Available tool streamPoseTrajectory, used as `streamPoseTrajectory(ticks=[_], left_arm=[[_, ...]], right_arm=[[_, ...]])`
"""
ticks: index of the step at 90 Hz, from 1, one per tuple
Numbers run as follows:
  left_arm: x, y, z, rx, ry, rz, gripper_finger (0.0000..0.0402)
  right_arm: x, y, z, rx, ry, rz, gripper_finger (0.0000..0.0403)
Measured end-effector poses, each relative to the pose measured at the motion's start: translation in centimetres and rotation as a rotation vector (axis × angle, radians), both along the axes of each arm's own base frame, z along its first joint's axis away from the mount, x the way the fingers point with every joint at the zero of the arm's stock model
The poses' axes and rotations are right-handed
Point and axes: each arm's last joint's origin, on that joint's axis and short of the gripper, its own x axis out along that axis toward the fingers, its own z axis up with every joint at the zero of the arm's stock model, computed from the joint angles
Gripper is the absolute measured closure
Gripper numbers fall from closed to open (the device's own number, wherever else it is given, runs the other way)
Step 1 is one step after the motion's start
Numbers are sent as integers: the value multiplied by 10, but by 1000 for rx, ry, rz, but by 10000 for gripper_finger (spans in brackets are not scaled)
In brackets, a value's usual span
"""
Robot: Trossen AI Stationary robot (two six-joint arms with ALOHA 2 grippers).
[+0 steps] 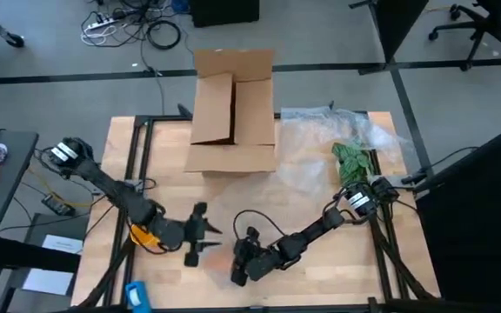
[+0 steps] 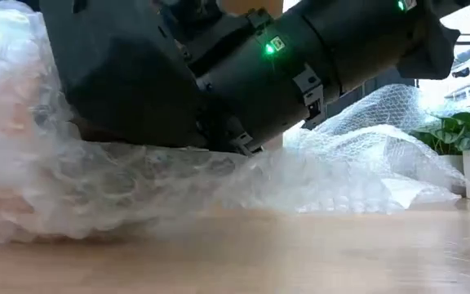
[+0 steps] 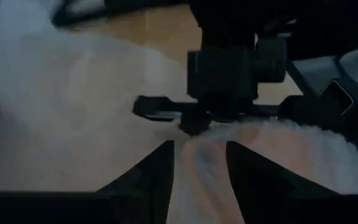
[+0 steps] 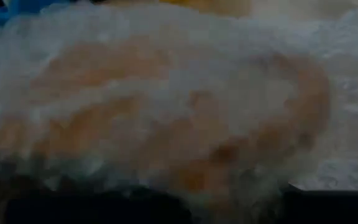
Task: Wrap mug
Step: Wrap the orange cup with the bubble wrap
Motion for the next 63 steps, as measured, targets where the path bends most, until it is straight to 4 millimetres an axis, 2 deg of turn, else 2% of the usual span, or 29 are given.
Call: streamPoseTrajectory(ticks=[13,25,43,63], left_arm=[[8,-6,-28,31,87,22,271],[14,-9,-40,30,108,51,271],[13,-8,-48,63,142,51,271],[12,-8,-51,77,159,41,271]], right_arm=[[0,-2,3,6,24,39,307],[-1,-3,12,-53,45,90,268],[-13,-3,32,-213,147,180,235],[-25,-3,55,-366,218,273,227]])
